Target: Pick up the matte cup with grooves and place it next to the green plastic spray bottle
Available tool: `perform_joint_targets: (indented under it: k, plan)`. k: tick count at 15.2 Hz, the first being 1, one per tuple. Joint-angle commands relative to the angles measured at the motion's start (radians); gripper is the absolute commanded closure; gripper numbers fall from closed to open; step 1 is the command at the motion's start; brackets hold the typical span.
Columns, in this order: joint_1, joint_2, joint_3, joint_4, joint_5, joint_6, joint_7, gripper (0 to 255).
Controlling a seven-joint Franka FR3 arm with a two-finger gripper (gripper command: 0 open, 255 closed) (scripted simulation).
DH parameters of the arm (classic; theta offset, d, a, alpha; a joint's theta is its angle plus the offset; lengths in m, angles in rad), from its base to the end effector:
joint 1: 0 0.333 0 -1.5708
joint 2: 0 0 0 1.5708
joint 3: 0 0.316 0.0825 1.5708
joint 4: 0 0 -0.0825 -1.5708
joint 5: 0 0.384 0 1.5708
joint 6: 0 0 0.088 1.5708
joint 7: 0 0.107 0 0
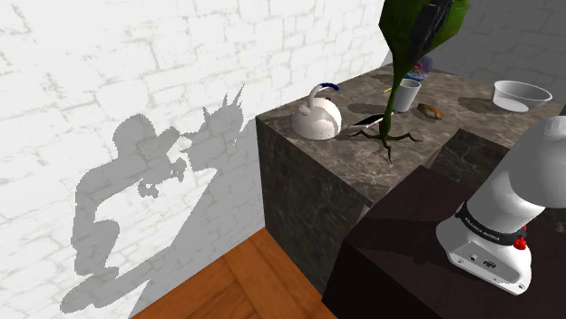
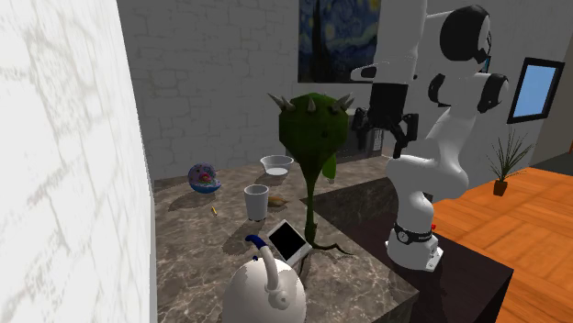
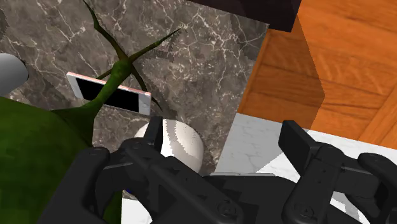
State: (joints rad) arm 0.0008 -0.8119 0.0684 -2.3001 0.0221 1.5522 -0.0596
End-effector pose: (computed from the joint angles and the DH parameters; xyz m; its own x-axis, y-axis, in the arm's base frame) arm 0.2972 0.0310 0.6223 0.9920 0.1107 0.0609 0.1090 -0.9936 0.0313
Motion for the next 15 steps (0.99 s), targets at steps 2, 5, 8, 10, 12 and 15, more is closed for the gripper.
perform_joint_targets:
  k: [2, 5, 8, 10, 12, 15]
  plan:
    - [-0.007, 0.004, -0.017, -0.015, -0.013, 0.018, -0.019, 0]
    - [-0.027, 0.023, -0.070, -0.055, -0.053, 0.075, -0.075, 0]
    - [-0.052, 0.054, -0.122, -0.084, -0.091, 0.136, -0.131, 0]
    - [-0.067, 0.081, -0.157, -0.098, -0.116, 0.177, -0.167, 0]
    - [-0.082, 0.113, -0.193, -0.107, -0.139, 0.220, -0.202, 0]
    - [-0.102, 0.170, -0.246, -0.111, -0.170, 0.284, -0.255, 0]
